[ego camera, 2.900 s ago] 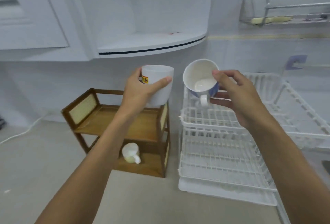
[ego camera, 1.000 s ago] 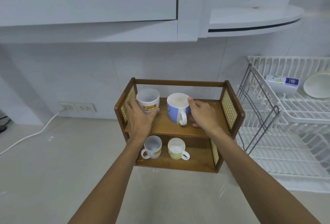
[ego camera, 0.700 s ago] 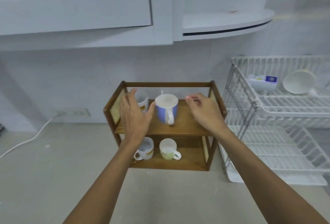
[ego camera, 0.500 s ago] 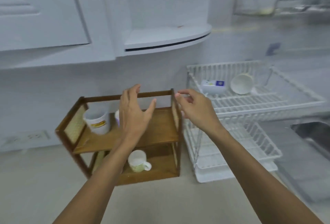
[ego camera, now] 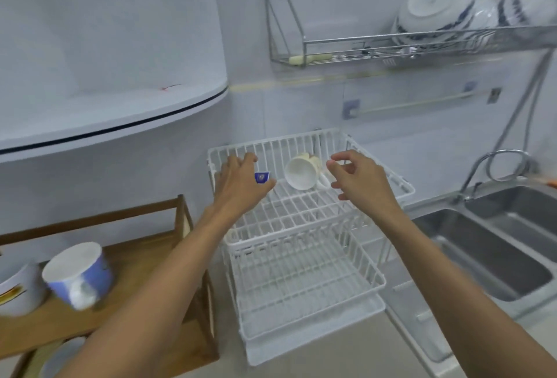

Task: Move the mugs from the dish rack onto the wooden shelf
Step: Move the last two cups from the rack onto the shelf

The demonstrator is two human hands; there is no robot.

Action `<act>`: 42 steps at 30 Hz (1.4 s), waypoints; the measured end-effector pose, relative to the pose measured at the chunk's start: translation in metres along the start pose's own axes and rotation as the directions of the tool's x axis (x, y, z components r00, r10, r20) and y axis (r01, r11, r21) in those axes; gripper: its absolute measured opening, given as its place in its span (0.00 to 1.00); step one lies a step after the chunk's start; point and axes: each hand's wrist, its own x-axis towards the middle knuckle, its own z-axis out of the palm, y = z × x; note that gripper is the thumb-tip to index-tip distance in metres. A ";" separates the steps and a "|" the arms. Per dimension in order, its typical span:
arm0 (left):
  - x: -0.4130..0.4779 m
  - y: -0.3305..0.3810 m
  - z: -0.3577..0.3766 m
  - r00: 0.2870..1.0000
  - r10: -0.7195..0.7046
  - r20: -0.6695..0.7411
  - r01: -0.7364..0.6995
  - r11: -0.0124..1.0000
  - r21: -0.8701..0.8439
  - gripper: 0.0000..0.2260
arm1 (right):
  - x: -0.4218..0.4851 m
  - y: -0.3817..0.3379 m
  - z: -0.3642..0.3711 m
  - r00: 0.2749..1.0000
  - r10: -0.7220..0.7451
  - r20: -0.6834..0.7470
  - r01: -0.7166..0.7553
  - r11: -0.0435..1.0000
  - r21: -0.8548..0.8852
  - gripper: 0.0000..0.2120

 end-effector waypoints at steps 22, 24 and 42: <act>0.047 0.001 0.022 0.892 -0.369 0.262 0.327 0.925 0.191 0.37 | 0.155 0.048 0.026 0.775 -0.065 0.629 0.283 0.925 -0.253 0.25; 0.044 0.003 0.022 0.896 -0.367 0.251 0.334 0.928 0.163 0.36 | 0.156 0.050 0.026 0.784 -0.065 0.618 0.260 0.937 -0.231 0.25; -0.053 -0.019 -0.089 0.939 -0.283 -0.195 0.143 0.838 -0.527 0.13 | 0.015 -0.051 -0.005 0.867 -0.126 0.481 -0.138 0.868 0.476 0.16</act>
